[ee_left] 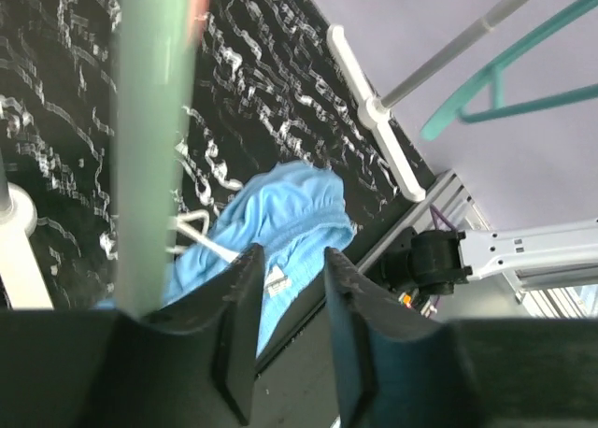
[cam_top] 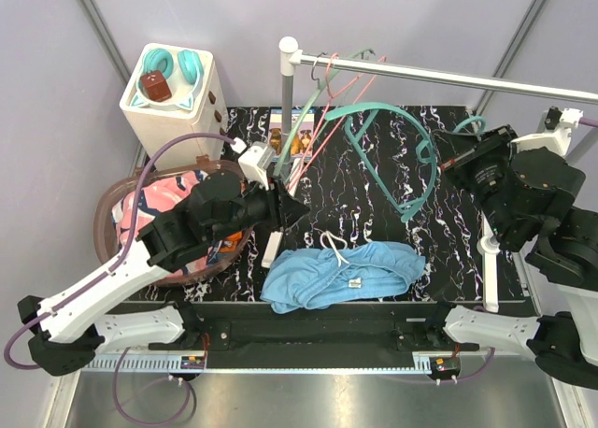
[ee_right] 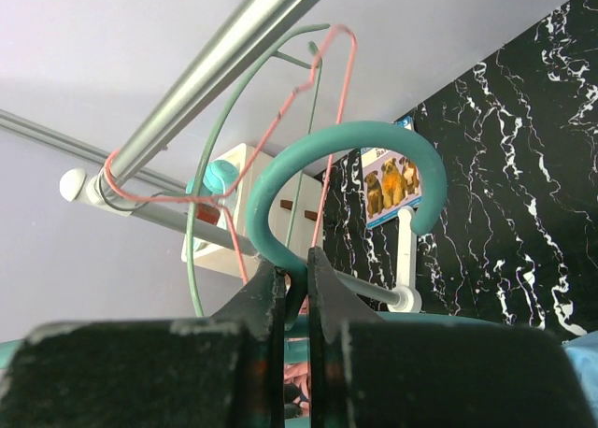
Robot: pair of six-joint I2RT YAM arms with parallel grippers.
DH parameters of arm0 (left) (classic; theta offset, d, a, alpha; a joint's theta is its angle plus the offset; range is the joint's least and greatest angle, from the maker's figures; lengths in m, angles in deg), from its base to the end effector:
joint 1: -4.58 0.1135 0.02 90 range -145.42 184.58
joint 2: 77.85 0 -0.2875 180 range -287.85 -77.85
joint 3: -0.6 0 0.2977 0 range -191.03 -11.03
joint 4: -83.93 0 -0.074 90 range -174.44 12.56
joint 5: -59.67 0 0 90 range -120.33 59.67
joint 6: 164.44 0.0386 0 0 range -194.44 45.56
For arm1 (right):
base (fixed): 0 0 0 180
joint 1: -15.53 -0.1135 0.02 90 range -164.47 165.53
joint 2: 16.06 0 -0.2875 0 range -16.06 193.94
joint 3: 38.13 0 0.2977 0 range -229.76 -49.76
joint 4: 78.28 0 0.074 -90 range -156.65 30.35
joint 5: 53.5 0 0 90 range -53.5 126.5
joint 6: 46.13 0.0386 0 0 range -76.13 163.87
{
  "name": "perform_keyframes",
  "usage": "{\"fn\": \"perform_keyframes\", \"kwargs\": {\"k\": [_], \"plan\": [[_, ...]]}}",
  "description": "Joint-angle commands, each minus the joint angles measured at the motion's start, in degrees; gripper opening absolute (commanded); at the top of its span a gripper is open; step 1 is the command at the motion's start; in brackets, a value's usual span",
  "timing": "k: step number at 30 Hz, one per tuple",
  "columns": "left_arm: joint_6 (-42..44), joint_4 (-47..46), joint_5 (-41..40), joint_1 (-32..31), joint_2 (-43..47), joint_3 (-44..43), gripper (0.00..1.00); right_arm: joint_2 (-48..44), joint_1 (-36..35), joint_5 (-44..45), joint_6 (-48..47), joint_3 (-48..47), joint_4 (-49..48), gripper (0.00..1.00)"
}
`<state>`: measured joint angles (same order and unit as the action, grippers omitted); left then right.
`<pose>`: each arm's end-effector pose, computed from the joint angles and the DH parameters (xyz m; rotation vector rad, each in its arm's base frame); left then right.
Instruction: Remove the shorts from the hanger
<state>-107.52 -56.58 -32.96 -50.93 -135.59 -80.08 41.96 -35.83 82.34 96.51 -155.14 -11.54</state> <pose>0.1422 -0.2039 0.4406 0.3535 1.9582 -1.0039 0.0972 0.0773 0.5989 0.6107 1.5990 0.6868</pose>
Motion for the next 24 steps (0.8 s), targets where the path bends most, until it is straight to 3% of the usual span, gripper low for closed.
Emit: {"fn": "perform_keyframes", "kwargs": {"k": [1,5,10,14,18,22,24], "plan": [[-4.18,0.35,1.75,0.05,4.55,5.59,0.4,-1.59,-0.33,0.74,-1.22,0.18,-3.08,0.0],[-4.63,0.36,4.91,-1.01,9.82,11.39,0.54,-3.7,-0.33,0.39,-0.96,2.28,-3.17,0.0],[-1.38,-2.28,10.36,-1.36,19.84,16.58,0.83,-5.11,-0.33,-0.32,-1.05,4.05,-2.99,0.0],[-0.49,4.47,8.18,-1.36,22.58,17.2,0.99,-5.72,-0.33,0.12,-1.93,3.96,-3.08,0.0],[-6.11,15.19,6.5,-1.36,18.46,18.51,0.99,-6.51,-0.41,-0.05,-1.67,5.1,-3.17,0.0],[-16.63,15.22,3.43,-1.27,18.27,24.31,0.99,-7.04,-0.33,0.74,-2.54,4.93,-3.17,0.0],[-17.54,13.29,3.86,-1.27,17.22,26.77,0.99,-7.04,-0.33,0.91,-2.98,4.31,-3.08,0.0]]}}
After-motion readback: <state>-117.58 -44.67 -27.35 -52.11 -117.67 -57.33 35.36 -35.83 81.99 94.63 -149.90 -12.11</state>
